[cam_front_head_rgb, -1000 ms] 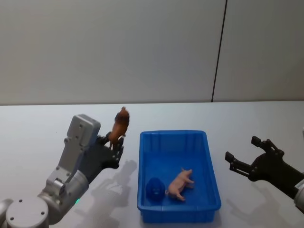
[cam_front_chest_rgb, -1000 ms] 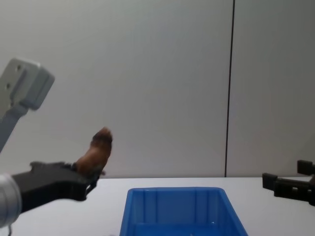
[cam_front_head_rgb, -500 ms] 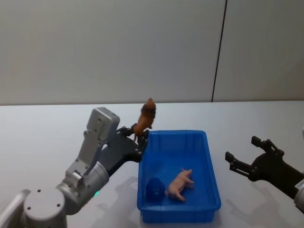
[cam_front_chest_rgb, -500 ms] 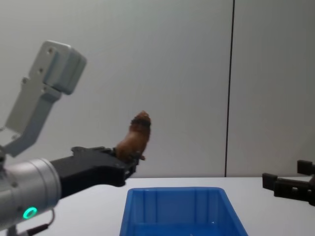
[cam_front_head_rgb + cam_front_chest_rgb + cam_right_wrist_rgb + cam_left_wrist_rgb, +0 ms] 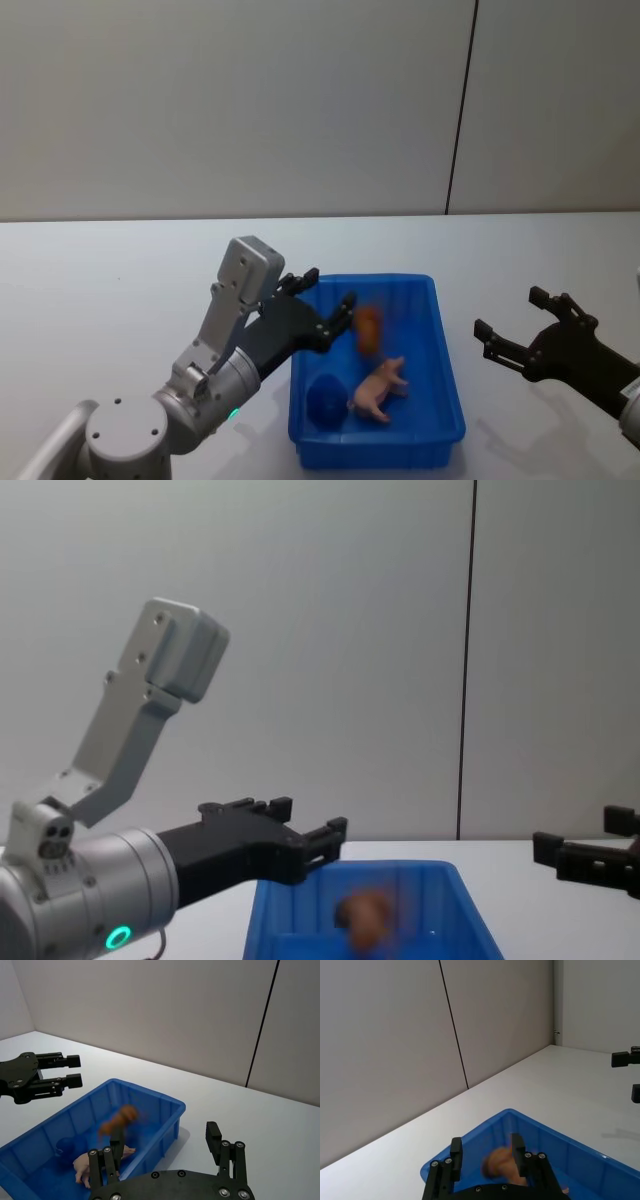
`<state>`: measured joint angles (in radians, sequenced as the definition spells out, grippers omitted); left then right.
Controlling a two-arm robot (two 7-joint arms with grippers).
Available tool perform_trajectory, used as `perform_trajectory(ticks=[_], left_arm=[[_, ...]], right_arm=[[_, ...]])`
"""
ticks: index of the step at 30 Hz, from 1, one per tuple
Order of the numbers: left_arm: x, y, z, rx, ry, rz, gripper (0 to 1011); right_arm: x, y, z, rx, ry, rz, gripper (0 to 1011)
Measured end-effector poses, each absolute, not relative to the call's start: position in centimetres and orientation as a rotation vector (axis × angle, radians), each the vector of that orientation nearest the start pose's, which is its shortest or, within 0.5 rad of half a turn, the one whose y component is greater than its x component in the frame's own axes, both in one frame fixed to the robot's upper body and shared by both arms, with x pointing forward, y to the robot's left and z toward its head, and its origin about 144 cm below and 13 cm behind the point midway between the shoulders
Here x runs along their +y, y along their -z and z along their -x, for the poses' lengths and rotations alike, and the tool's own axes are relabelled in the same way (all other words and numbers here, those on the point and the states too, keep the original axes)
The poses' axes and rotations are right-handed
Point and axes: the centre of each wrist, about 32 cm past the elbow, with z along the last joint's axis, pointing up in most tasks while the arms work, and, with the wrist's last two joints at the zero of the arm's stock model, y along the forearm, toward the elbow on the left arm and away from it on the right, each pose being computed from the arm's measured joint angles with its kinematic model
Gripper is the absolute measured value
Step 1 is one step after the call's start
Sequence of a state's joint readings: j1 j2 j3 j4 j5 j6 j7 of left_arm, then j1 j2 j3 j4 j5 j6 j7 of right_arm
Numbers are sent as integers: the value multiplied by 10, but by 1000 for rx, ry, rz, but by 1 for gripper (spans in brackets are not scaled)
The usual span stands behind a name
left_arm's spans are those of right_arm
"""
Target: Pick up the two dolls from the table and place them into the box.
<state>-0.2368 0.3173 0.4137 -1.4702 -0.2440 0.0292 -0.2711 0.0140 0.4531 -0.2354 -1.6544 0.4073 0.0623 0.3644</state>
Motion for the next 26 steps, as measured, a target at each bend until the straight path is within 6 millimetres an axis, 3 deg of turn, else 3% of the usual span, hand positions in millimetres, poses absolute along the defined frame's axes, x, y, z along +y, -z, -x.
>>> perform_trajectory(ticks=[14, 26], left_arm=[[205, -1164, -506, -157, -953, -77, 998], [209, -1168, -505, -224, -977, -35, 1001]], right_arm=[[-278, -1167, -454, 34, 959, 80, 1001], [-278, -1167, -454, 34, 959, 80, 1001]])
